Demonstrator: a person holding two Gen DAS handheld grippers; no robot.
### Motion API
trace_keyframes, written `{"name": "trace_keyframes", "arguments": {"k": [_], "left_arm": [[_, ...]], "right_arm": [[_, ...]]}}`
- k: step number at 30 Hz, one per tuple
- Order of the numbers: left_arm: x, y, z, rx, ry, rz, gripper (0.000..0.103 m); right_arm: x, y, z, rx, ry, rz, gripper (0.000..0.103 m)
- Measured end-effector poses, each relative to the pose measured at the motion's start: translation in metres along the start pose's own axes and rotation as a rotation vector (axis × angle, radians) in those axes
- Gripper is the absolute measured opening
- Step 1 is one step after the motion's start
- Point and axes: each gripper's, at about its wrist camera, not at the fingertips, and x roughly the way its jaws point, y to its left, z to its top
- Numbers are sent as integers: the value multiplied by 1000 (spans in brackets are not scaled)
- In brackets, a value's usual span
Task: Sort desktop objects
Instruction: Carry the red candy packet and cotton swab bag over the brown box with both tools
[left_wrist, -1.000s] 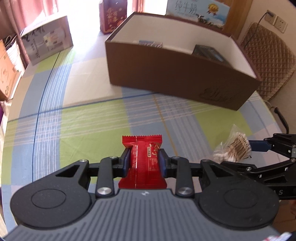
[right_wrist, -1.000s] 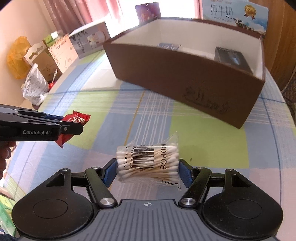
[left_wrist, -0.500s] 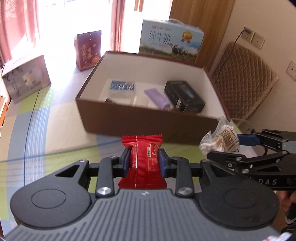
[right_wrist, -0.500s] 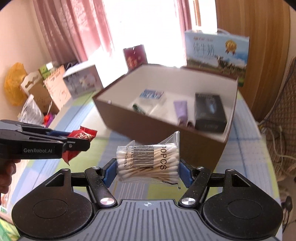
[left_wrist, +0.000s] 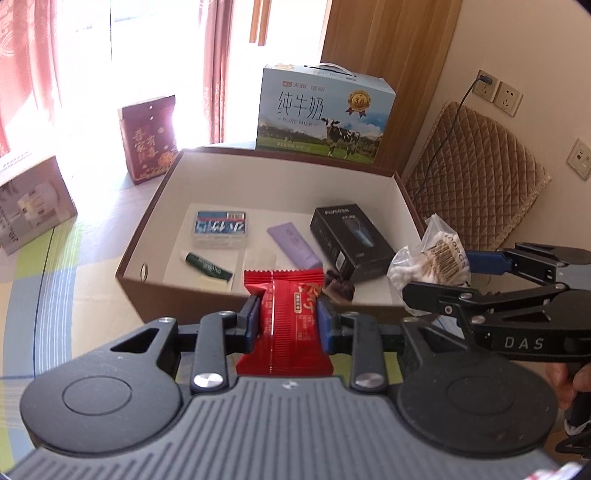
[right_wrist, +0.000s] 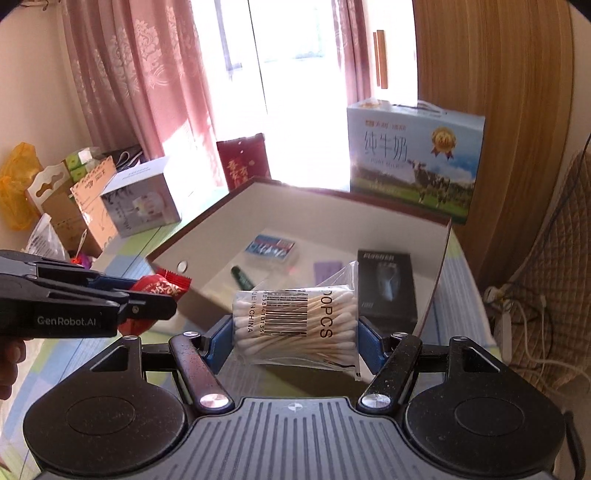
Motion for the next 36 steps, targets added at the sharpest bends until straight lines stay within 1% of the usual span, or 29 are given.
{"name": "trace_keyframes", "arguments": {"k": [6, 12, 17, 21, 30, 36], "left_arm": [[17, -5, 19, 16, -6, 5, 27], [37, -8, 32, 23, 4, 4, 27], [57, -4, 42, -12, 30, -15, 27], [76, -4, 49, -19, 49, -8, 27], [114, -2, 47, -33, 116, 11, 27], [135, 2, 42, -49, 167, 18, 27]], "right_arm": [[14, -11, 15, -25, 2, -6, 66], [30, -23, 20, -31, 25, -1, 66], [48, -33, 27, -37, 48, -7, 66], [65, -40, 30, -38, 71, -7, 66], [99, -50, 24, -21, 134, 2, 66], [112, -54, 20, -19, 166, 12, 66]]}}
